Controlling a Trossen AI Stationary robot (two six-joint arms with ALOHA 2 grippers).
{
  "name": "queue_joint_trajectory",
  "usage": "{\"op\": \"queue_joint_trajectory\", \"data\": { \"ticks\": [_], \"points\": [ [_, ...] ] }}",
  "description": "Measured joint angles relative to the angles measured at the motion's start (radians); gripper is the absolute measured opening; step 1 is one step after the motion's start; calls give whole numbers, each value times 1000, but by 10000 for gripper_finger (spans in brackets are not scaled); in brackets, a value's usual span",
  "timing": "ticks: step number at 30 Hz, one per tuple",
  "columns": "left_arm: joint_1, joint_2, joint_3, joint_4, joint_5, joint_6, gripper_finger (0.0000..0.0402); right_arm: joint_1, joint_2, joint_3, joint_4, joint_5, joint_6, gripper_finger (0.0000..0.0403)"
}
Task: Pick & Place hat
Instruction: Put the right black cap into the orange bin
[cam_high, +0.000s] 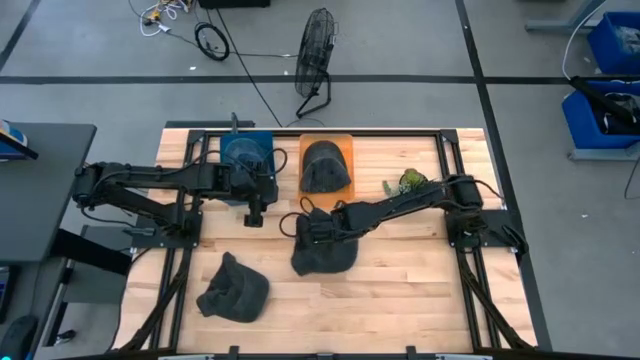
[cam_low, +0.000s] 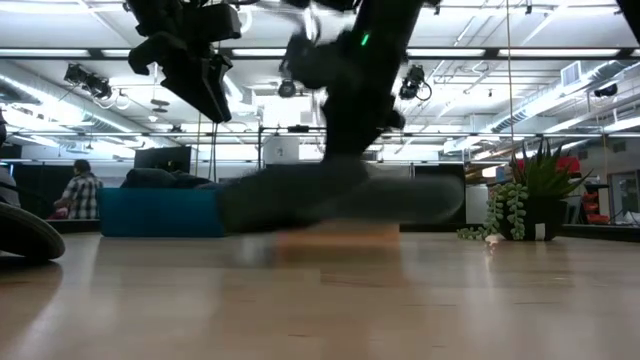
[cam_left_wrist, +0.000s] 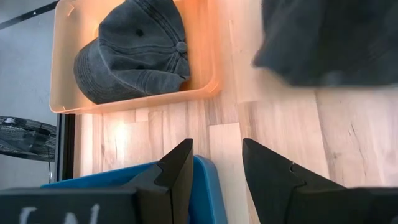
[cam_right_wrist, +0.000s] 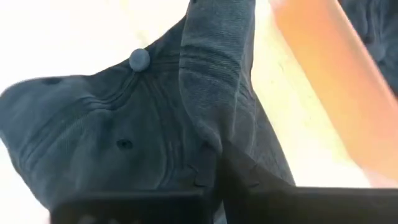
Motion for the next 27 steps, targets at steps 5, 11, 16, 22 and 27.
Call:
{"op": "queue_joint_trajectory", "data": {
  "ticks": [5,11,16,22,27],
  "points": [
    [0,0,0,1,0,0,142,18,-138,0,-66,-31,-241,5],
    [0,0,0,1,0,0,142,29,-290,0,-113,188,-817,2],
    [0,0,0,2,0,0,142,-42,-336,0,-117,300,-1251,2],
    [0,0,0,2,0,-1,142,-184,-336,0,-107,168,-1804,1],
    [0,0,0,2,0,-1,142,-311,-336,0,14,70,-2056,1]
  ]
}}
